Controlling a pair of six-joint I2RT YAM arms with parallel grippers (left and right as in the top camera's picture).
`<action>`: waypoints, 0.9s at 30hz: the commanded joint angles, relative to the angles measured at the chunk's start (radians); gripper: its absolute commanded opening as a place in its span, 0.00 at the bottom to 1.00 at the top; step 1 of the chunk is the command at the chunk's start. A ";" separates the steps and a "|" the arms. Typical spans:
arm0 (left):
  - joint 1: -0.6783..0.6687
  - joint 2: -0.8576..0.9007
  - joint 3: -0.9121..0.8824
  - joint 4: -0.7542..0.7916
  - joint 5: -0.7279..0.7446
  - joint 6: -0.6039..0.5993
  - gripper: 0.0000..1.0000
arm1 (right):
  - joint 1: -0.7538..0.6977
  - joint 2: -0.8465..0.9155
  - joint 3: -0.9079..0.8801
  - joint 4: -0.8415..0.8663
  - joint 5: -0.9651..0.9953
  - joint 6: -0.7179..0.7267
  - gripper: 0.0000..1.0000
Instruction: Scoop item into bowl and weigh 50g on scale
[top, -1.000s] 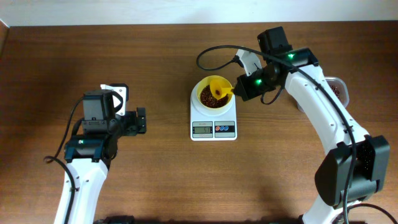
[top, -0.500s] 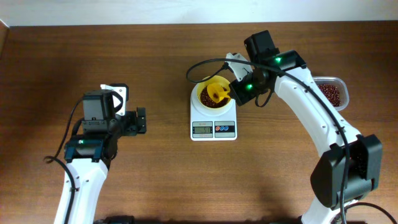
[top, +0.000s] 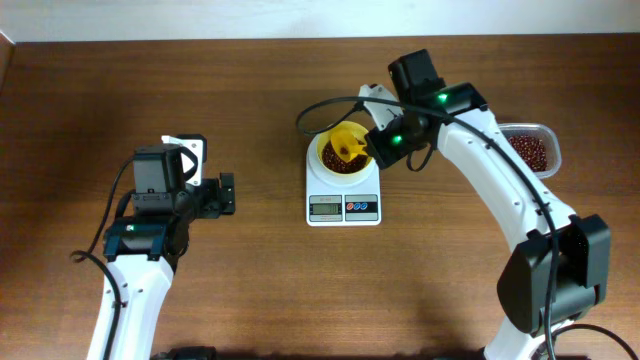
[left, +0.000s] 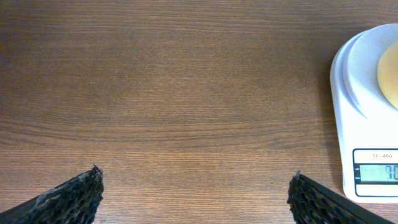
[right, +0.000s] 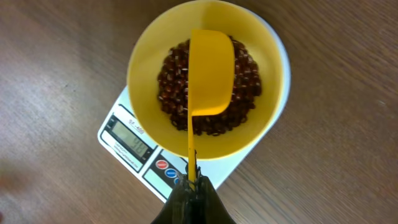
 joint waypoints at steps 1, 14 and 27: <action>0.005 0.005 -0.003 0.002 -0.007 0.011 0.99 | 0.037 0.018 -0.017 -0.003 0.008 -0.012 0.04; 0.005 0.005 -0.003 0.002 -0.007 0.012 0.99 | 0.000 0.018 -0.015 -0.002 -0.108 0.029 0.04; 0.005 0.005 -0.003 0.002 -0.007 0.012 0.99 | -0.194 -0.050 0.014 0.008 -0.416 0.046 0.04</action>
